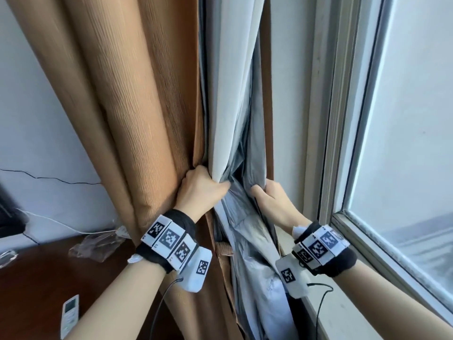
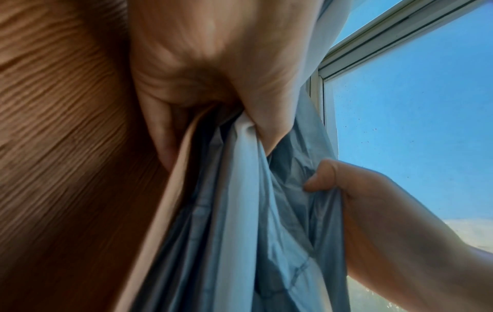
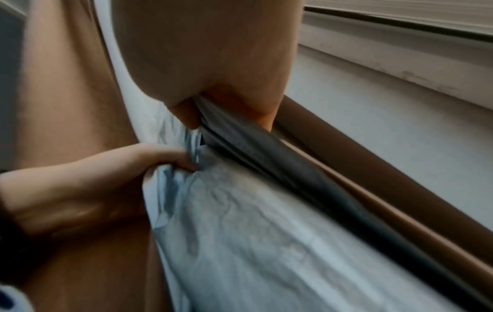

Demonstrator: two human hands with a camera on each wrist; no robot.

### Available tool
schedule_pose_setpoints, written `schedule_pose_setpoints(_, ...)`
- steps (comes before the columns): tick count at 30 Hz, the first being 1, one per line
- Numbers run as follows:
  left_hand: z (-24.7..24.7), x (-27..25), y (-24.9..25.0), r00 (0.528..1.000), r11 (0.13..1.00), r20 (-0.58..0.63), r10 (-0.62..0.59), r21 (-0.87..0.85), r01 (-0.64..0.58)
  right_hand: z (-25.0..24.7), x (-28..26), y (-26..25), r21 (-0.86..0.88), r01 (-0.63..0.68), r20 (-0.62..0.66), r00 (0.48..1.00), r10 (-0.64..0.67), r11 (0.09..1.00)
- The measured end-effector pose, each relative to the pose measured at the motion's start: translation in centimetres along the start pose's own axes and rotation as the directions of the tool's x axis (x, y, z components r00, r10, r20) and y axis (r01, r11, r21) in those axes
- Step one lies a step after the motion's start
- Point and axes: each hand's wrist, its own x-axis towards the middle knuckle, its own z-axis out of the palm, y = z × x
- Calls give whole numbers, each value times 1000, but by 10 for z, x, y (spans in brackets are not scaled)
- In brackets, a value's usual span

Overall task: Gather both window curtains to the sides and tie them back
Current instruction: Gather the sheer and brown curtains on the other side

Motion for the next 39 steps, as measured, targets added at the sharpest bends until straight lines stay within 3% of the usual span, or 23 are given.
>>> schedule_pose_setpoints(7, -5, -5, -3, 988, 997, 127, 82, -11, -81, 8, -5, -11, 54, -37, 72, 997, 33, 998)
schedule_pose_setpoints(12, -3, -3, -9, 948, 983, 259, 183, -42, -178, 15, -5, -15, 163, -81, 113, 992, 63, 983)
schedule_pose_setpoints(15, -2, 0, -11, 918, 975, 332, 218, -35, -219, 18, -13, -15, 79, -49, 197, 980, 33, 996)
schedule_pose_setpoints(19, -10, 0, -2, 864, 979, 470, 180, -170, -112, 24, -17, -18, -24, 33, 221, 975, -27, 999)
schedule_pose_setpoints(23, -12, 5, 12, 934, 993, 344, 98, 27, -114, 28, -20, -22, -160, 156, 284, 953, -106, 975)
schedule_pose_setpoints(25, -10, 6, 16, 946, 993, 317, 69, 66, -94, 32, -26, -21, -259, 237, 293, 943, -158, 936)
schedule_pose_setpoints(28, -9, 9, 15, 962, 993, 263, 70, 71, -92, 35, -30, -11, -225, 292, 307, 927, -216, 930)
schedule_pose_setpoints(31, -11, 11, 7, 966, 992, 237, 106, 41, -119, 19, -23, 1, -88, 206, 348, 923, -163, 975)
schedule_pose_setpoints(34, -14, 12, 4, 959, 991, 253, 126, 20, -135, 2, -13, 0, 110, 7, 333, 942, -44, 994)
schedule_pose_setpoints(36, -11, 12, 7, 955, 989, 263, 140, 8, -147, 0, -9, -10, -17, -41, 369, 928, 44, 999)
schedule_pose_setpoints(39, -3, 11, 13, 948, 988, 285, 138, 22, -151, 13, -5, -26, -241, 3, 382, 920, 91, 971)
